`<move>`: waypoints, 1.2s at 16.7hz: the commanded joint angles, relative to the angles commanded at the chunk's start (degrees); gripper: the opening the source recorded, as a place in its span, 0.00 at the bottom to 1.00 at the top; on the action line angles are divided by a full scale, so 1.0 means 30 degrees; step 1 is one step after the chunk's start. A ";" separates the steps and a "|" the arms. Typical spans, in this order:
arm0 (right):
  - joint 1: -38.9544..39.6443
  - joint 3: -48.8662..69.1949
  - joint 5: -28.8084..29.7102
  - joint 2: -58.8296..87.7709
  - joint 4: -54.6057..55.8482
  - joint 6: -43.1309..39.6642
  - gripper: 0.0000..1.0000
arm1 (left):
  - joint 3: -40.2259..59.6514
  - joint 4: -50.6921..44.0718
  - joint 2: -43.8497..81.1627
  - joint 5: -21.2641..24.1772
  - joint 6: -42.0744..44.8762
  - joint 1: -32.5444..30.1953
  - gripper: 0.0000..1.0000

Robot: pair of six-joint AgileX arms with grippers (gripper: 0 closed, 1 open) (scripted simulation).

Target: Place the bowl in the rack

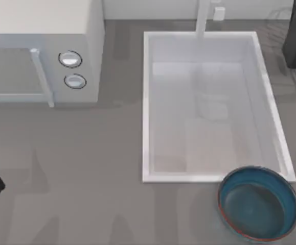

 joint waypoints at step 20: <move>0.5784 1.7186 -0.0041 2.3703 -1.9469 0.5941 1.00 | 0.0000 0.0000 0.0000 0.0000 0.0000 0.0000 1.00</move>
